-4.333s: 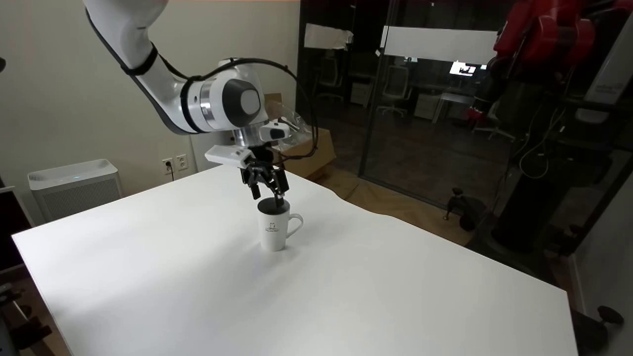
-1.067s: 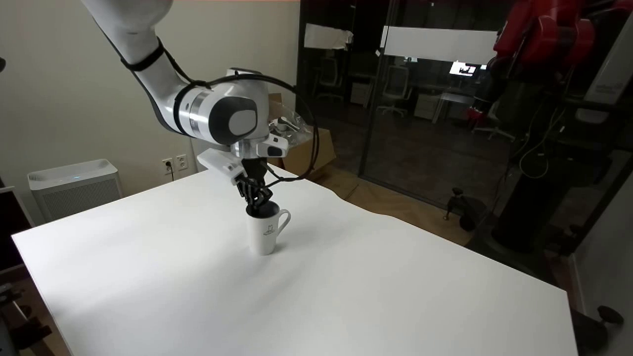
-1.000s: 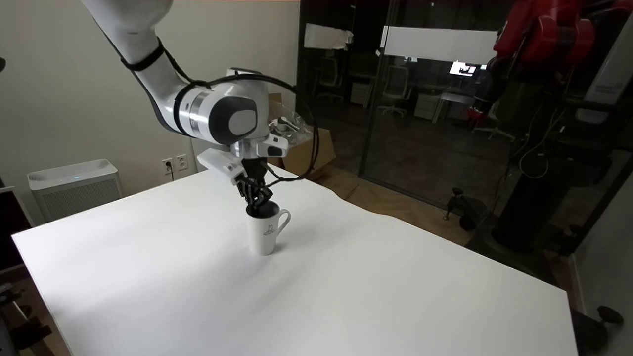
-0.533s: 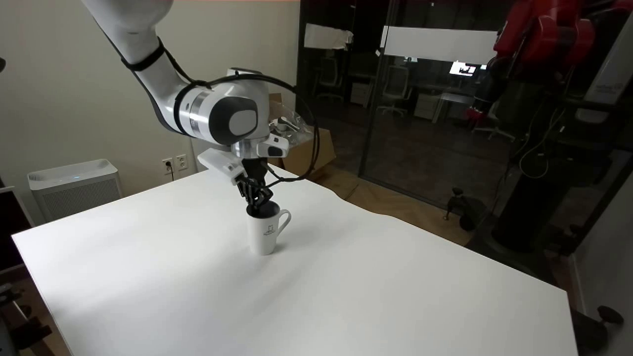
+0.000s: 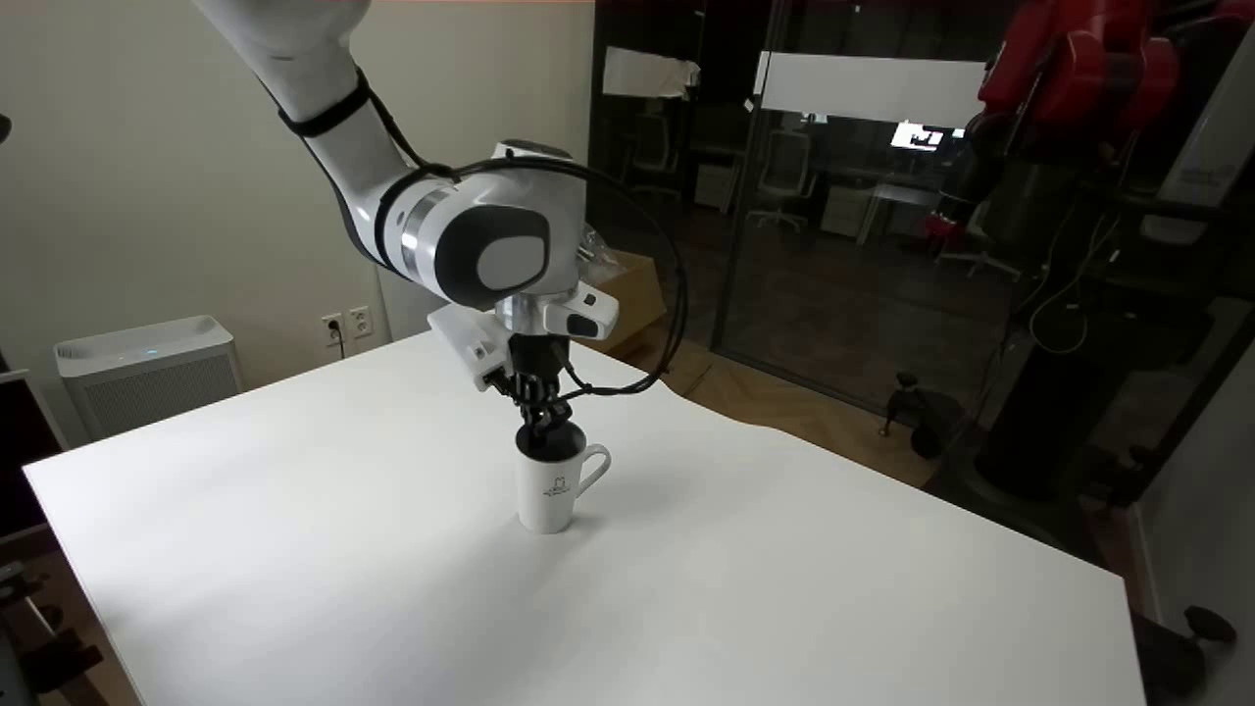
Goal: Move the cup slightly to the right on the table
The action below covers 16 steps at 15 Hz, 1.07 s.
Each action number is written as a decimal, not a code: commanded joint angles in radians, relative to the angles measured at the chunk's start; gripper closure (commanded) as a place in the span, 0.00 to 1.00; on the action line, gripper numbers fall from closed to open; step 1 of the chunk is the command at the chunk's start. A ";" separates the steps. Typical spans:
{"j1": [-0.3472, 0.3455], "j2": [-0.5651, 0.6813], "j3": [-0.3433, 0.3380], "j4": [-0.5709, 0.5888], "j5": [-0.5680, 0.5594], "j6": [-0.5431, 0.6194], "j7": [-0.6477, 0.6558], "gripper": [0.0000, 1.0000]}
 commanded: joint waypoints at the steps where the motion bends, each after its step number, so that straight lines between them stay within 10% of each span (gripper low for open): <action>1: -0.040 -0.070 -0.022 -0.101 0.043 0.047 0.044 0.97; 9: 0.001 -0.156 -0.163 -0.195 -0.013 0.058 0.202 0.97; 16: -0.057 -0.135 -0.138 -0.164 0.020 -0.006 0.154 0.97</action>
